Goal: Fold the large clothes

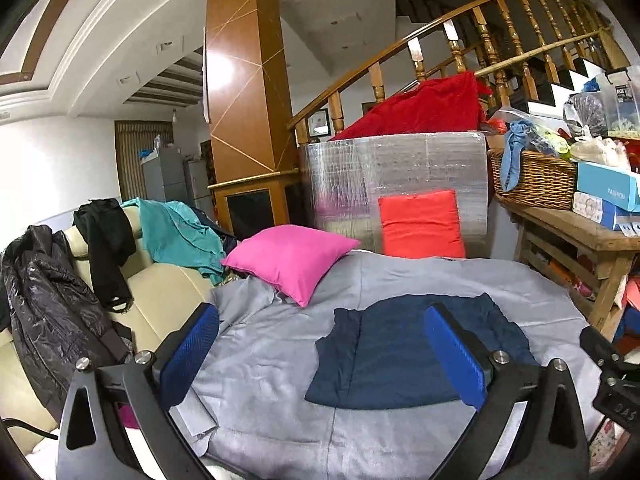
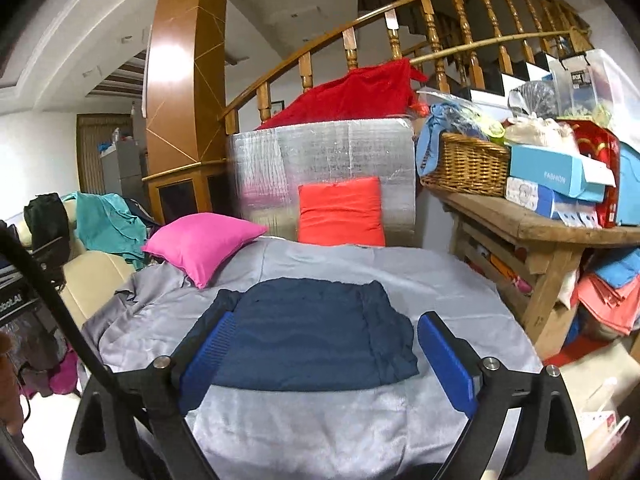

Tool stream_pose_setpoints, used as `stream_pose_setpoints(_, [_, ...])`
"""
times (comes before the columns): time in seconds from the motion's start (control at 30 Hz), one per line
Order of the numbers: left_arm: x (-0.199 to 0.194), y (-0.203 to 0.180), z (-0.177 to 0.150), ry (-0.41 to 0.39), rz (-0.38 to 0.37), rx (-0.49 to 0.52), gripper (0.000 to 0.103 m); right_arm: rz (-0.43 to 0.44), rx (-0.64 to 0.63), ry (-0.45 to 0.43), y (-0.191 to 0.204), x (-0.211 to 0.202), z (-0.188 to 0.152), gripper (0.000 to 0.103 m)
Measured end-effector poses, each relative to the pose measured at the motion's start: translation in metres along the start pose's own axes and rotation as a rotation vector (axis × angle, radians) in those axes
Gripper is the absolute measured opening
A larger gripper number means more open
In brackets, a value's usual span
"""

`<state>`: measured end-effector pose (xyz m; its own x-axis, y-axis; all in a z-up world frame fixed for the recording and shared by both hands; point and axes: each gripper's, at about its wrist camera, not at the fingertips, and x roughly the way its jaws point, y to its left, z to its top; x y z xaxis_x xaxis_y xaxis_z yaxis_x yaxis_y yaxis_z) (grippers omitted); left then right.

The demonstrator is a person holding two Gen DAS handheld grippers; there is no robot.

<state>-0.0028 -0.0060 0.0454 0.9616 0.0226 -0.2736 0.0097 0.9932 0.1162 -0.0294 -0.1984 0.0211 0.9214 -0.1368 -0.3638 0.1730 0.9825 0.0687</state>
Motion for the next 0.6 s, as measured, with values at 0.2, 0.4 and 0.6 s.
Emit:
stream_pose_setpoints(0.2, [-0.006,0.002,0.002,0.022,-0.008,-0.011,0.102,-0.006,0.009,0.022,0.008,-0.006,0.001,0.095])
stream_pose_setpoints(0.4, [-0.013,0.000,0.003,0.022,-0.009,-0.002,0.102,-0.011,-0.020,0.051,0.016,-0.004,0.000,0.095])
stream_pose_setpoints(0.6, [-0.017,0.001,0.005,0.011,0.005,0.005,0.102,-0.006,-0.034,0.063,0.022,-0.004,0.001,0.095])
